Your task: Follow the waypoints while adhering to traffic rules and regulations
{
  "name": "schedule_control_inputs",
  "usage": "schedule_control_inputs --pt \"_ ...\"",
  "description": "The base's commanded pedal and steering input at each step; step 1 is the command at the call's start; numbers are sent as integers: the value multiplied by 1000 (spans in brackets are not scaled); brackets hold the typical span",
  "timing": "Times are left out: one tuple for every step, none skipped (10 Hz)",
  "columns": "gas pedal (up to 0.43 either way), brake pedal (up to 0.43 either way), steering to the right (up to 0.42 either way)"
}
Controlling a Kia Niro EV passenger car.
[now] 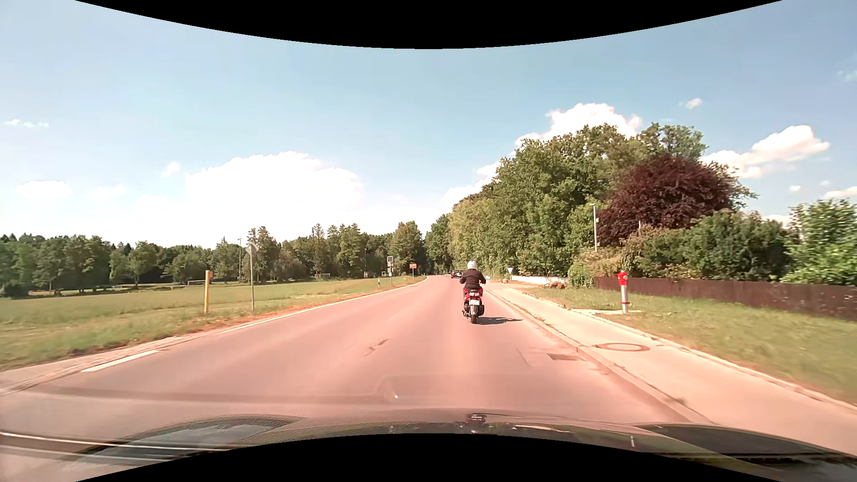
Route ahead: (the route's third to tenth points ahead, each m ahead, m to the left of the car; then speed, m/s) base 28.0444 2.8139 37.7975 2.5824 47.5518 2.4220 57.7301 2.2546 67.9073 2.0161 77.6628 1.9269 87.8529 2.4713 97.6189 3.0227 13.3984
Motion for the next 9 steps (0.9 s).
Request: schedule_control_inputs --pt "150 6 5" --pt "150 6 6" --pt "157 6 5" --pt "169 6 6" --pt "177 6 5" --pt "177 6 5" --pt "177 6 5" --pt "189 6 5" --pt "209 6 5"
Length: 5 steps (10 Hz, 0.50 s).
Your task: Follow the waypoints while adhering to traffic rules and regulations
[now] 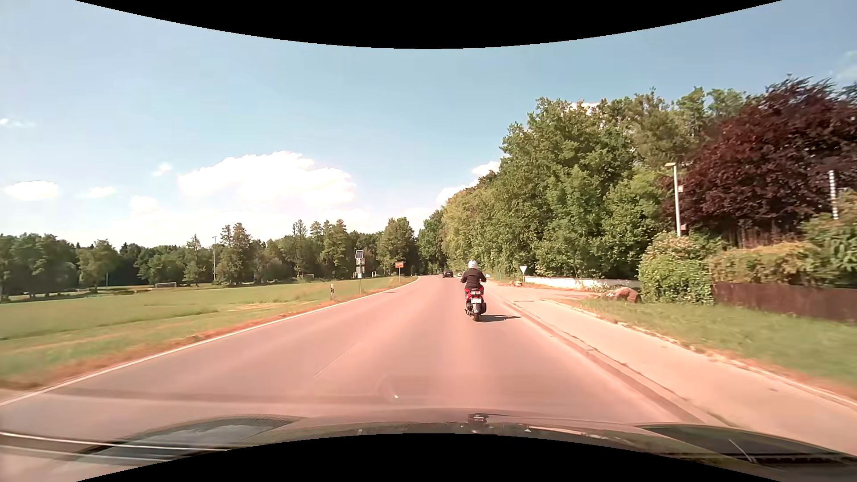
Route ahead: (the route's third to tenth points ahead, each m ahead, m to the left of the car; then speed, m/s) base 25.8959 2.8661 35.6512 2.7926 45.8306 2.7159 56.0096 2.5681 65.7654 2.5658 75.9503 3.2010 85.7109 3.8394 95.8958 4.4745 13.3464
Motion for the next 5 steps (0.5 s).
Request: schedule_control_inputs --pt "209 6 5" --pt "220 6 5" --pt "248 6 5" --pt "248 6 5" --pt "248 6 5"
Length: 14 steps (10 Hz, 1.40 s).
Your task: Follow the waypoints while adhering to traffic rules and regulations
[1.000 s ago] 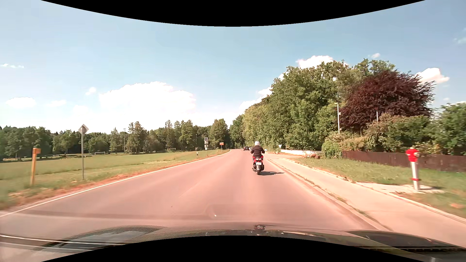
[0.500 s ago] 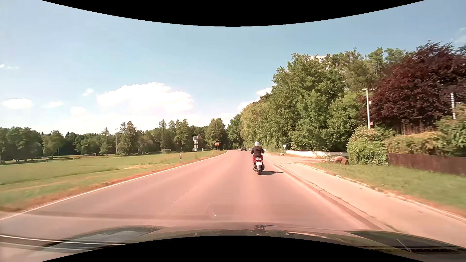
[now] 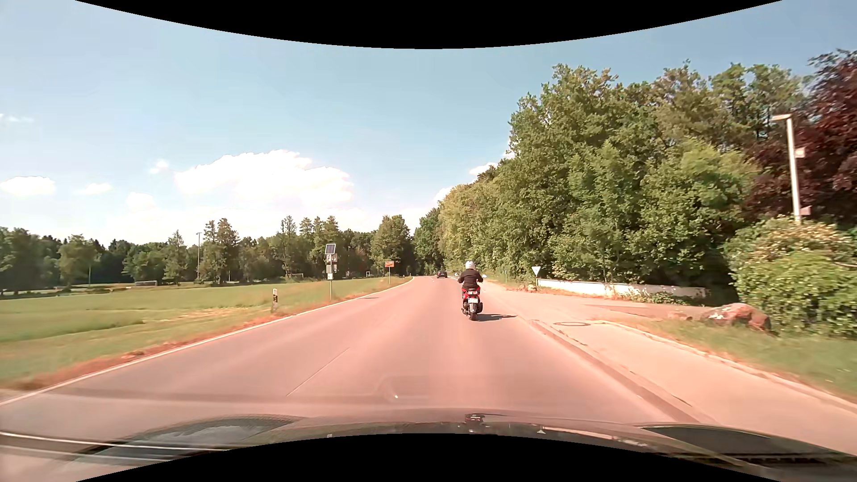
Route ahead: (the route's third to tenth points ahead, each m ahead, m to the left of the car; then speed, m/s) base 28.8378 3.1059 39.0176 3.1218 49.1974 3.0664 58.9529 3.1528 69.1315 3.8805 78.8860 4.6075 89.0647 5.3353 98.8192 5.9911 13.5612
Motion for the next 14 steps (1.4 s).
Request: schedule_control_inputs --pt "248 6 5" --pt "248 6 3" --pt "248 6 0" --pt "248 6 -1" --pt "248 6 0" --pt "248 6 0" --pt "260 6 0" --pt "260 6 -1" --pt "260 6 0" --pt "260 6 -1" --pt "260 6 0" --pt "260 6 -1" --pt "260 6 -1" --pt "260 6 -1"
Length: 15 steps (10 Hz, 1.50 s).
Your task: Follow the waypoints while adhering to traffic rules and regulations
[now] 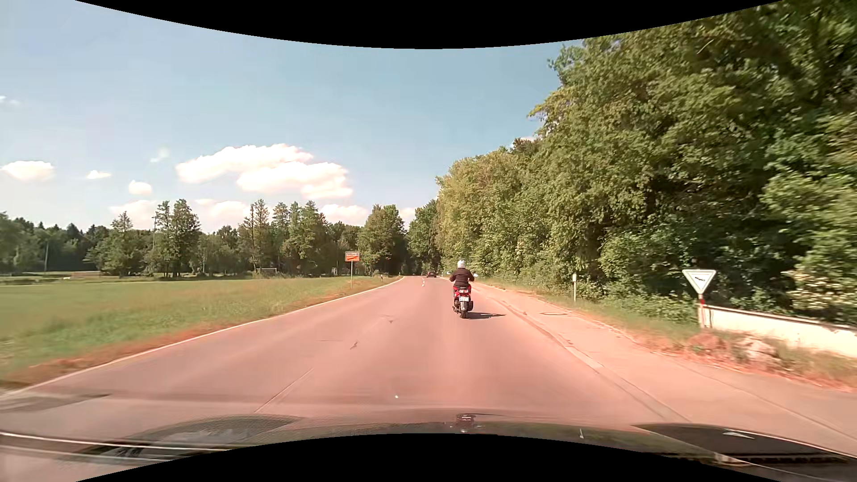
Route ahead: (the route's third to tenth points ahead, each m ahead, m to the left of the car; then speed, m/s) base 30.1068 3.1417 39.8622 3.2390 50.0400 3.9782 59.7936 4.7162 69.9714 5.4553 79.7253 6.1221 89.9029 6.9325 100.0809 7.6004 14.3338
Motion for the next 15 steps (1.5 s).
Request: schedule_control_inputs --pt "260 6 -1" --pt "260 6 -1" --pt "260 6 -1" --pt "260 6 -2" --pt "260 6 -4" --pt "260 6 -4" --pt "260 6 -5" --pt "260 6 -4" --pt "260 6 -4" --pt "260 6 -5" --pt "260 6 -5" --pt "260 6 -5" --pt "248 6 -5" --pt "228 6 -5" --pt "220 6 -5"
